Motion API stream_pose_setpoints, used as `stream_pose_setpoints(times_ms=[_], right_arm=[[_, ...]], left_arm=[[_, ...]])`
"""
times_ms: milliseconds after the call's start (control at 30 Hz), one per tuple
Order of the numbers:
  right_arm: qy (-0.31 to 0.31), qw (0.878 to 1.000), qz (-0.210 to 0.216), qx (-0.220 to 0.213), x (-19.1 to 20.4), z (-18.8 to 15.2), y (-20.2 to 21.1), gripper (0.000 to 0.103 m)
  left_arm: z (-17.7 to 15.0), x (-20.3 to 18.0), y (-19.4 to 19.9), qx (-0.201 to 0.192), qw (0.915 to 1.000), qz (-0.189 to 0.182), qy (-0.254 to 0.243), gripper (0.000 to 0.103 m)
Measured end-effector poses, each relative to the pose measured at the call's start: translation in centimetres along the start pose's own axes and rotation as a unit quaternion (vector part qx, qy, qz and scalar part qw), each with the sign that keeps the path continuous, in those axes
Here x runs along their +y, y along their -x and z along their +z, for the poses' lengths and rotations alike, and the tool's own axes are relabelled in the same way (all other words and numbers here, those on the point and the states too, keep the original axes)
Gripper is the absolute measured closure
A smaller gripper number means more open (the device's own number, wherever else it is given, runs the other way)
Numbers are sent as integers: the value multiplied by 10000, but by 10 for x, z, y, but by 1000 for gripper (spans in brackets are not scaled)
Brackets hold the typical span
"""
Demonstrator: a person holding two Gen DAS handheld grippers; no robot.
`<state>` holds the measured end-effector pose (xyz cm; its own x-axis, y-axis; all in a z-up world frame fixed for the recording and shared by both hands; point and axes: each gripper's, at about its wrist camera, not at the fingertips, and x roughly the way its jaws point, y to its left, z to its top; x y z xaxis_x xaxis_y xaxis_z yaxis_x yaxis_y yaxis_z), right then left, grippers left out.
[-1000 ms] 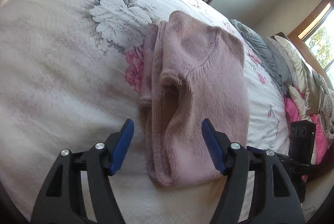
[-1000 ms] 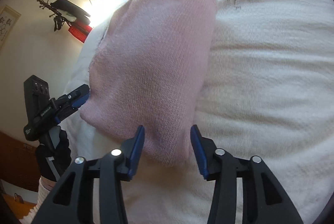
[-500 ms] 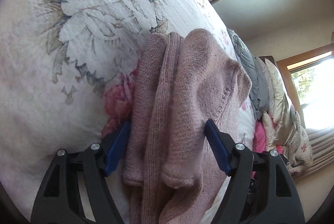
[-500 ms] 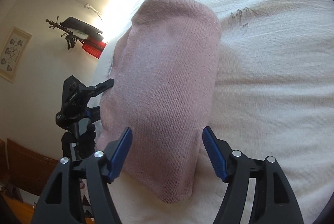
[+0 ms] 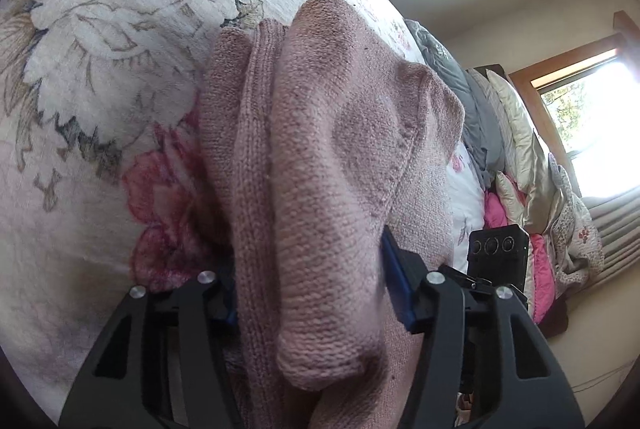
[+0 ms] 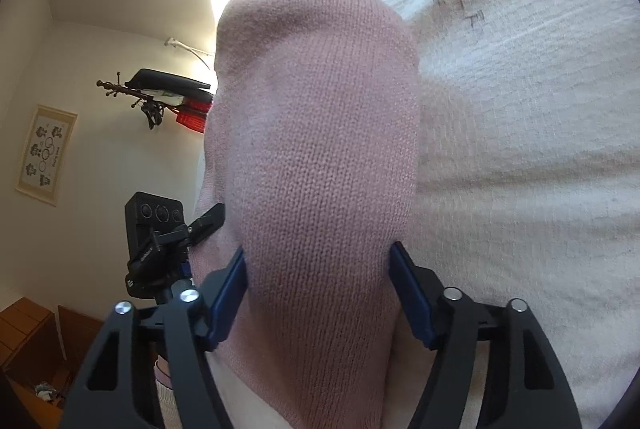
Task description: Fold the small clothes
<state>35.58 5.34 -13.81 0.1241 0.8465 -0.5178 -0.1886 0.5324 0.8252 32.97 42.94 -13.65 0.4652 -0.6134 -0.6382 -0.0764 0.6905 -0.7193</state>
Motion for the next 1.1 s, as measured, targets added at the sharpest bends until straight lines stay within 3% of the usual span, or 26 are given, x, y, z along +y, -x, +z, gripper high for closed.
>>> stream_pose_setpoints(times_ms=[33,133,267,367,567,767,933,1100], right_arm=[[75,10000,8,-19,4,-1,4,52],[233,9997,68,-49,16,-2,17,62],[424,9990,118,-41,31,-6,38,67],[565,9983,147,-49,41,-14,63,68],[917,9951,-363,-80,51,-39,138,68],[989,9907,-922,-149,33,-70,201,68],[682,9901,-1223,-19,-13,-95,204,68],[362,9962,-780,-115,-50,-109,187,65]], left_arm=[[-1,-1,1,-38,10000,-20,20,55],[-6,3,10,-189,9991,-273,256,61],[-23,-13,23,-316,9958,-801,308,63],[-38,-38,28,-344,9949,-926,191,64],[-83,-92,12,-122,9921,-1247,-42,65],[-139,-131,-34,183,9905,-1361,-71,64],[-181,-121,-67,375,9945,-978,-9,64],[-196,-92,-80,333,9962,-775,213,60]])
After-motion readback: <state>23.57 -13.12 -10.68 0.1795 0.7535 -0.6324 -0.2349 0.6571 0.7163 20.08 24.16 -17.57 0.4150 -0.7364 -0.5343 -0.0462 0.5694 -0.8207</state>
